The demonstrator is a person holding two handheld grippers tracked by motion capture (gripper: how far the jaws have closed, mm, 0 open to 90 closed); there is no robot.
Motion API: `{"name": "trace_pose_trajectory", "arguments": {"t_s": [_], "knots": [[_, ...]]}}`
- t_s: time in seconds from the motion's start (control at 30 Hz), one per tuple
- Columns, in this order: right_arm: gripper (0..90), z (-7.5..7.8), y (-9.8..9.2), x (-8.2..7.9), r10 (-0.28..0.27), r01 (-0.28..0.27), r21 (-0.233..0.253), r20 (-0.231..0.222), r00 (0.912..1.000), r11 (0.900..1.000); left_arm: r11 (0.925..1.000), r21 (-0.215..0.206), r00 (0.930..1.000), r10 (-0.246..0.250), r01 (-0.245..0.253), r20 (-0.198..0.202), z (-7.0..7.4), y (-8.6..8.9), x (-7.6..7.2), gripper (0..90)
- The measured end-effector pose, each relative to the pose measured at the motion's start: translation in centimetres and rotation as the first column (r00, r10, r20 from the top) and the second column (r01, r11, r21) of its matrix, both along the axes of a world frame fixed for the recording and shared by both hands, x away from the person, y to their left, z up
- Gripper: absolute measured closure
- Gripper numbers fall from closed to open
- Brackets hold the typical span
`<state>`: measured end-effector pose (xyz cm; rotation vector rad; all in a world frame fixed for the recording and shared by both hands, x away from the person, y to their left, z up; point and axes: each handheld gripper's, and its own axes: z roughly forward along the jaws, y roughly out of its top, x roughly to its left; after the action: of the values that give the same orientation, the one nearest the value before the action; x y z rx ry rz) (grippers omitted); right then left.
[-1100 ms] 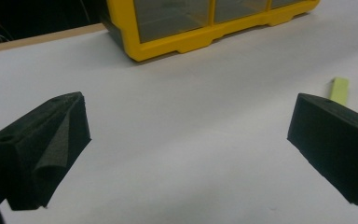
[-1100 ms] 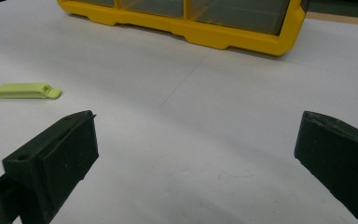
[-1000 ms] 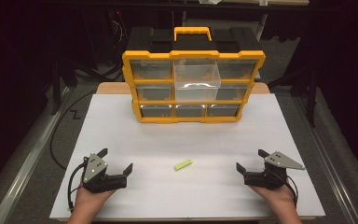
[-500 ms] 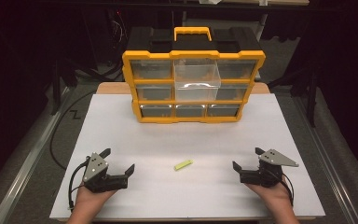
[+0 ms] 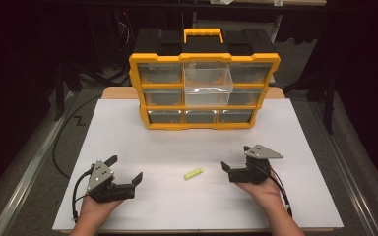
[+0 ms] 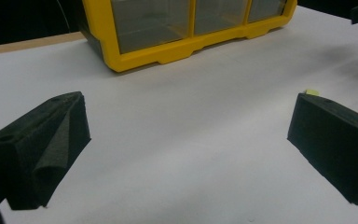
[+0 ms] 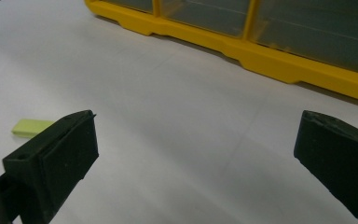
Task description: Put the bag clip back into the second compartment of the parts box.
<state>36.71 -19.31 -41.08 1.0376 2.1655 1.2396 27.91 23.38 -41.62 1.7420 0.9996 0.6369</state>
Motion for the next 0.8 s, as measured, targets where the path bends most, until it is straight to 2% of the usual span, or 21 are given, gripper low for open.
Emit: {"name": "trace_pose_trajectory", "arguments": {"t_s": [0.03,0.13,0.3,0.43,0.53,0.6,0.8], "knots": [[0.1,0.0,0.0,0.0,0.000,0.000,0.000,0.000,1.0000,1.000,1.0000,0.000,1.0000,0.000,0.000,0.000,0.0,0.0,0.0,0.4],[0.3,-0.2,1.7,0.6,0.034,-0.034,-0.013,-0.015,0.9993,0.999,1.0000,-0.002,1.0000,-0.004,0.004,0.006,0.0,-0.1,-0.1,0.4],[2.3,-0.2,2.7,1.0,0.057,-0.057,-0.014,-0.015,0.9983,0.998,1.0000,0.003,1.0000,-0.005,0.005,0.001,0.0,-0.1,0.0,0.4],[7.3,-0.2,3.7,1.5,0.075,-0.075,-0.003,-0.030,0.9967,0.997,1.0000,0.002,1.0000,-0.008,0.008,0.001,0.0,-0.1,0.0,0.4],[17.5,-0.2,4.9,2.1,0.089,-0.089,-0.012,-0.056,0.9945,0.996,1.0000,-0.001,0.9999,-0.007,0.007,0.009,0.1,-0.2,-0.1,0.5],[24.9,-0.2,5.5,2.4,0.105,-0.105,0.006,-0.073,0.9918,0.994,1.0000,-0.001,0.9999,-0.008,0.008,0.010,0.1,-0.1,-0.1,0.4],[53.8,-0.4,6.8,2.6,0.140,-0.141,-0.005,-0.078,0.9871,0.990,0.9999,-0.011,0.9999,-0.006,0.006,0.014,0.1,0.0,-0.2,0.4]]}}
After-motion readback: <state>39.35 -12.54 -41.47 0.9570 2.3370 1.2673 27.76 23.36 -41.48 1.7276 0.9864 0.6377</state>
